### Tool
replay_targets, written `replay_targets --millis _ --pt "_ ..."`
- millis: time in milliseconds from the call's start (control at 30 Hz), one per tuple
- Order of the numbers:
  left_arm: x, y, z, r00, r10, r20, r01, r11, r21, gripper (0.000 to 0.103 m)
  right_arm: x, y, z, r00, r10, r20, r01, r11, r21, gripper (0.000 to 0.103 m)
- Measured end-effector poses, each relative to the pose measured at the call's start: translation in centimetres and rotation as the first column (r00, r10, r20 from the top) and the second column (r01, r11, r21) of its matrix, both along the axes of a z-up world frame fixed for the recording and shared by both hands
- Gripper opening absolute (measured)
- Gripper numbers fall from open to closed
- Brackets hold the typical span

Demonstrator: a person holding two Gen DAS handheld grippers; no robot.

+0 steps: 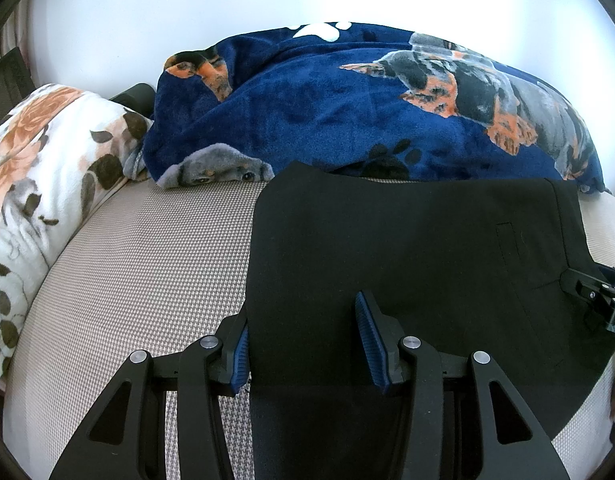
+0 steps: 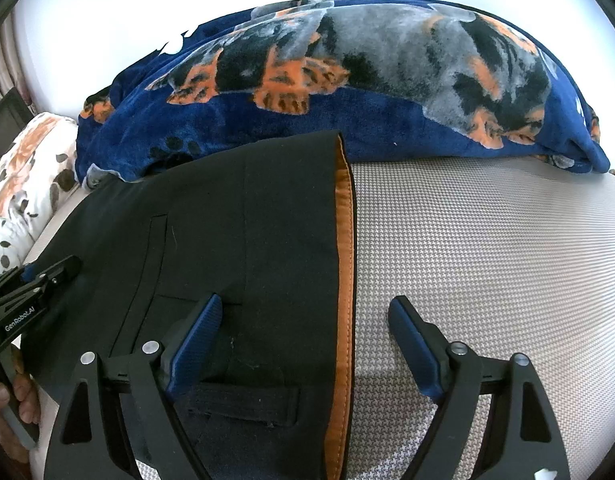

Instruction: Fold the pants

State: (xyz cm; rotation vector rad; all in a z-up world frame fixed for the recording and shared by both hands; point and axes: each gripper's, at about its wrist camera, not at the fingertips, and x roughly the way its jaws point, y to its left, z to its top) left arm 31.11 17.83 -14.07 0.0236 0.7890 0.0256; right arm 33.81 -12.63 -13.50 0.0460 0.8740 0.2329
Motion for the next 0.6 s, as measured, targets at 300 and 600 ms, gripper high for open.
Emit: replay_targets --millis 300,600 --pt "0.00 -0.01 0.01 1.000 0.000 0.000 0.000 1.000 0.000 0.048 0.02 -0.15 -0.11 1.000 -0.005 0.003 0.005 1.000 -0.009 0.083" --pt "0.02 0.01 0.01 1.000 0.001 0.000 -0.001 1.000 0.001 0.048 -0.14 0.05 -0.08 1.000 -0.008 0.006 0.008 1.000 -0.015 0.084"
